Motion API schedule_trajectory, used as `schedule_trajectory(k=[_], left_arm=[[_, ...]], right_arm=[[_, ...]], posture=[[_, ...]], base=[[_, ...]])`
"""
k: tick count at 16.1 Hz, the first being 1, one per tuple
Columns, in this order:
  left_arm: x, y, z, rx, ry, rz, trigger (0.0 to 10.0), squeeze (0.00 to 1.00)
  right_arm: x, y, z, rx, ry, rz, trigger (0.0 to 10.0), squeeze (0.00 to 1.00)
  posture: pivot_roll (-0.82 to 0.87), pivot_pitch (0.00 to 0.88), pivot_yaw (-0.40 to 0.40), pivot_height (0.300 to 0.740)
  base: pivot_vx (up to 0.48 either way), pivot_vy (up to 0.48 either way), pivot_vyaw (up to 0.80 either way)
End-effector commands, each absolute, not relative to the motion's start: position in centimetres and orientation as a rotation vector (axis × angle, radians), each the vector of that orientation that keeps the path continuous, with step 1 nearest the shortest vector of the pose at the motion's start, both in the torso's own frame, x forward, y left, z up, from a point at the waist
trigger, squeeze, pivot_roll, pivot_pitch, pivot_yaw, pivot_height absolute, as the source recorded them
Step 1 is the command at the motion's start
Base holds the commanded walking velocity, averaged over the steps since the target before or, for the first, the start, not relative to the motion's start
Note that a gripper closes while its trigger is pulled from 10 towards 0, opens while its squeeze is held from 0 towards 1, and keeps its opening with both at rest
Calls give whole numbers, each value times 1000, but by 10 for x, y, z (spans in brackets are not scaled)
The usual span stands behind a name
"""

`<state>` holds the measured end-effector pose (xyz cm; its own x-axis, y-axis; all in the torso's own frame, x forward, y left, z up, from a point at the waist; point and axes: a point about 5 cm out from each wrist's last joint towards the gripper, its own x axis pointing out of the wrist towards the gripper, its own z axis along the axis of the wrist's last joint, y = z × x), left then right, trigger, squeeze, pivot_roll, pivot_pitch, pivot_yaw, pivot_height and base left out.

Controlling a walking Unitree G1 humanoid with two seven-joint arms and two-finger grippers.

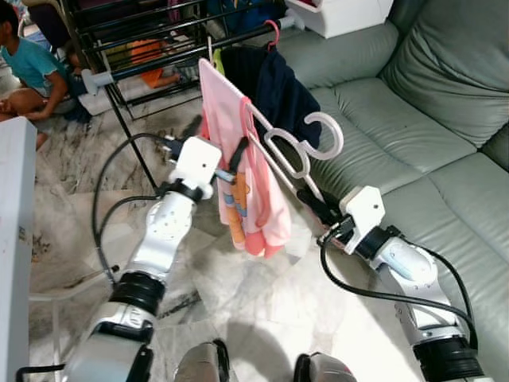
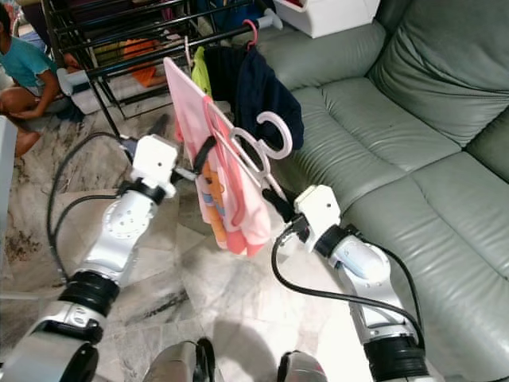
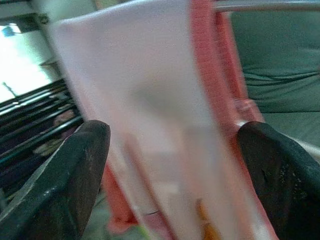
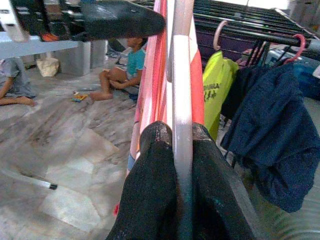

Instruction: Hang hanger

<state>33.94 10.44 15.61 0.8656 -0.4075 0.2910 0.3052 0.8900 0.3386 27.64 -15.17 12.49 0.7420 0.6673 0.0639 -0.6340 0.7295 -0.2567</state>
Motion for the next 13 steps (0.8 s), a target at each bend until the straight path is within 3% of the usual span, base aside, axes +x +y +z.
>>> schedule_trajectory(k=[1,3,5,6,13], left_arm=[[341,101,165,282,-391,-403,10000,0],[341,99,166,268,-395,-413,10000,0],[341,101,169,245,-396,-420,745,0],[342,102,169,243,-394,-425,0,0],[344,105,169,249,-384,-453,0,0]], right_arm=[[276,-146,130,-222,-186,756,10000,0],[275,-145,129,-220,-182,763,10000,0],[274,-145,128,-218,-178,766,10000,0],[274,-145,127,-216,-176,771,10000,0],[272,-149,126,-219,-161,788,10000,0]], posture=[[-79,94,59,740],[-78,93,57,740],[-77,94,58,740],[-77,94,58,740],[-77,94,58,740]], base=[[0,0,0],[0,0,0],[0,0,0],[0,0,0],[0,0,0]])
